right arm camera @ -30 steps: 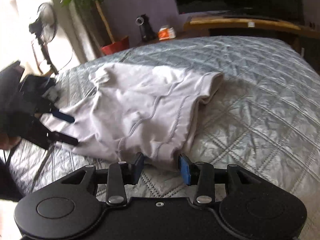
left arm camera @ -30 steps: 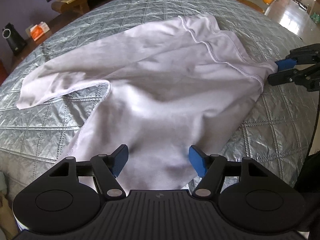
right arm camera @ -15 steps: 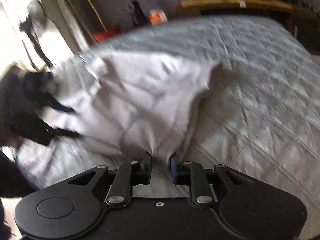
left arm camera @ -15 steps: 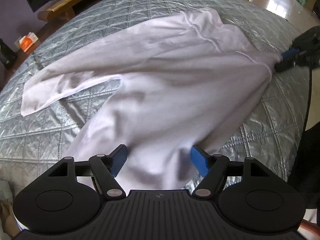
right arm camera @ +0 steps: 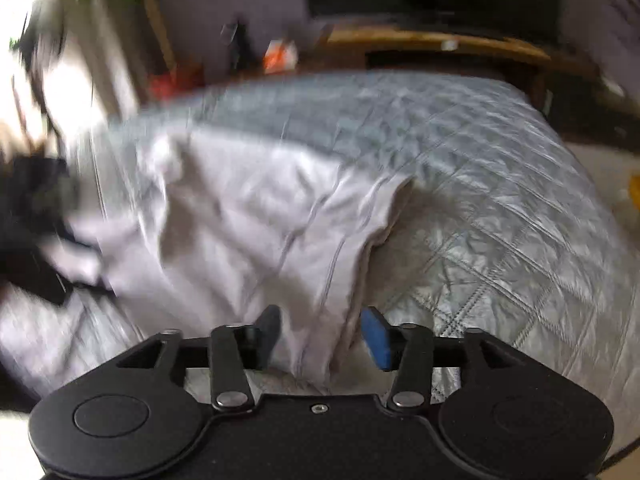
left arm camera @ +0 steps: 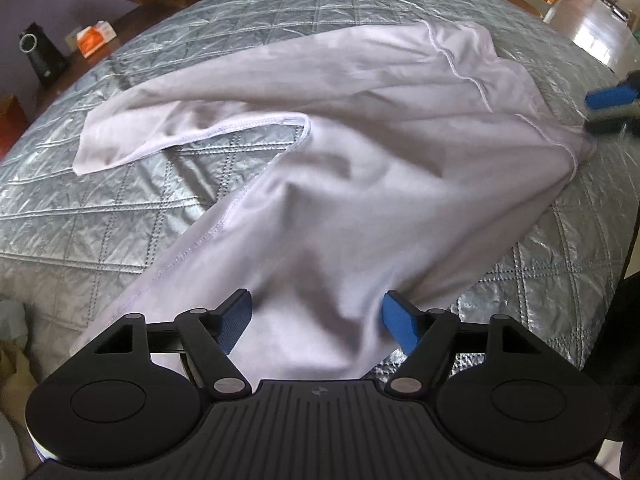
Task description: Fold clothes
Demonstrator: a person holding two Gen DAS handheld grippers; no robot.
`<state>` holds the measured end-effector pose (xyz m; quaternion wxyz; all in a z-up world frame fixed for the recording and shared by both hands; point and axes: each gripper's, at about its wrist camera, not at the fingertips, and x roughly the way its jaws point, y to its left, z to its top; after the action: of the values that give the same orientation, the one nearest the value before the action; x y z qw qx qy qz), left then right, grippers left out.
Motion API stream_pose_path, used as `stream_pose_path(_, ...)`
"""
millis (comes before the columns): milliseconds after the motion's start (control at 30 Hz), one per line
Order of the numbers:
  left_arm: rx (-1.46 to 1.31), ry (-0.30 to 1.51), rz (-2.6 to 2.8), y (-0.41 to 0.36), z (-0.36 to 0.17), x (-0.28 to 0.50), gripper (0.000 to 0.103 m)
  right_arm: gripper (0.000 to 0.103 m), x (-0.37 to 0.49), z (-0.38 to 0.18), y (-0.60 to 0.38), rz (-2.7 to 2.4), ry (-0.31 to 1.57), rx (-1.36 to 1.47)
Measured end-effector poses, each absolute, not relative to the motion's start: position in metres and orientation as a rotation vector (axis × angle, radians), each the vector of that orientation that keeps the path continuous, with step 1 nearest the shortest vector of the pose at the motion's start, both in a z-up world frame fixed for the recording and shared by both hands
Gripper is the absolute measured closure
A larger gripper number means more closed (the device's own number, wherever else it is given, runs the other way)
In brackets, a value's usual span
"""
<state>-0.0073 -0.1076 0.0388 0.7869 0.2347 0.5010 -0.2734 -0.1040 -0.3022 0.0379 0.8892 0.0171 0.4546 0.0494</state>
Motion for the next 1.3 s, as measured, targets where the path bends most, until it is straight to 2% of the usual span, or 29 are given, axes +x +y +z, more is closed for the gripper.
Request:
stream_pose_path(67,0.493,1.088,-0.578,-0.105,0.038,-0.008,0.023,0.048,-0.095,0.022,-0.298,0.088,1.010,-0.014)
stream_pose_path(133,0.474,1.106,-0.547,-0.100,0.038,-0.008,0.019,0.042,-0.089,0.010,-0.297,0.071,1.045,-0.044)
stream_pose_path(200,0.450,1.114,-0.515,-0.094,0.039,-0.008,0.019,0.042,-0.086,0.015,-0.293,0.030,1.045,-0.100)
stream_pose_path(333,0.328,1.124,-0.428,-0.067,0.053,-0.001,0.019,0.042,-0.097,0.047,-0.268,-0.003,0.917,-0.214)
stream_pose_path(533,-0.068,1.202,-0.180,0.011,0.066,0.022,0.017,0.035,-0.111,0.095,-0.230,0.023,0.710,-0.055)
stream_pose_path(800,-0.412,1.274,0.025,0.077,0.050,0.002,0.017,0.032,-0.100,0.079,-0.208,0.007,0.579,0.112)
stream_pose_path(900,-0.594,1.277,0.039,0.093,0.048,-0.009,0.017,0.031,-0.088,0.070,-0.211,-0.067,0.590,0.209)
stream_pose_path(1067,-0.735,1.255,0.100,0.107,0.046,-0.020,0.017,0.031,-0.074,0.062,-0.191,-0.036,0.584,0.132)
stream_pose_path(1300,-0.924,1.223,0.129,0.115,0.033,-0.023,0.007,0.030,-0.061,0.055,-0.161,0.026,0.587,0.088)
